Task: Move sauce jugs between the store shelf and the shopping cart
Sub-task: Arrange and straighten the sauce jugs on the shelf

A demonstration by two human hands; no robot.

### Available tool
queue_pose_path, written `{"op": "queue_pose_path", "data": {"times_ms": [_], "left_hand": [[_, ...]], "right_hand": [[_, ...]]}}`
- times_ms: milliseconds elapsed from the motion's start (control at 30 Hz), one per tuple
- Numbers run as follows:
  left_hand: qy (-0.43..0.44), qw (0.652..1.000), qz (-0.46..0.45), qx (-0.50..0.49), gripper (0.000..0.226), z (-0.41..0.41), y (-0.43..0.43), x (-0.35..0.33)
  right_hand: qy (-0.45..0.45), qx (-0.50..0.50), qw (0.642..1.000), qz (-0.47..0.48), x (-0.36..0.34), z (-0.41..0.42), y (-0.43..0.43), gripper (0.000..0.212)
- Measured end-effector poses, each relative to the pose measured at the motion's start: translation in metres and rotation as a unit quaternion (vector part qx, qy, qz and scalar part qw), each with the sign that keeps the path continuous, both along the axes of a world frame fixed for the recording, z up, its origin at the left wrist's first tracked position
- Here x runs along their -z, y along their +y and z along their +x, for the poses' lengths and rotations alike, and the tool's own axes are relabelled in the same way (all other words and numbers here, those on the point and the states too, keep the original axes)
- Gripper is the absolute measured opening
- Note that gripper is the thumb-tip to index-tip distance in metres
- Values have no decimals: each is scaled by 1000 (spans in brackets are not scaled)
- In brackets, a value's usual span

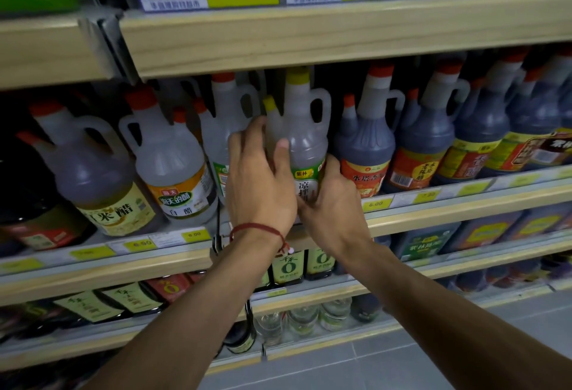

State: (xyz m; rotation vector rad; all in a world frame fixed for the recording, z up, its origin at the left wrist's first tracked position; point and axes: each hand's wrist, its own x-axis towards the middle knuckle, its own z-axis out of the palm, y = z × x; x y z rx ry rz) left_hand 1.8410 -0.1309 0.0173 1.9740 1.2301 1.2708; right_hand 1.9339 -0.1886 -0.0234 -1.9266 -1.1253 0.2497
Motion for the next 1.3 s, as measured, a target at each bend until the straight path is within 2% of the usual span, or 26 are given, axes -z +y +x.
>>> {"op": "queue_pose_path", "data": {"times_ms": [200,300,500,600,833,1100,1200,1300], "left_hand": [[71,997,-1,-40,36,-1,2,-16],[63,998,-4,-10,29,-4,13,-30],[92,995,14,19,26,-3,28,-40],[97,995,22,11,28,0,30,-38],[43,998,49,-13,31,7,26,-27],[36,998,57,-21,31,11,18,-24],[25,999,35,-14,27,12,14,-24],[-20,999,-34,22,22,5,13,-22]], "right_hand": [[29,37,997,55,3,-5,-3,72],[29,51,993,104,2,-14,-6,80],[38,77,988,129,3,-21,-7,75],[14,102,982,157,7,-23,-7,76],[-8,87,985,151,12,-14,-8,75],[-9,69,987,143,12,-7,-15,73],[-14,80,988,128,9,-10,-18,70],[-17,98,987,128,11,-13,-21,61]]}}
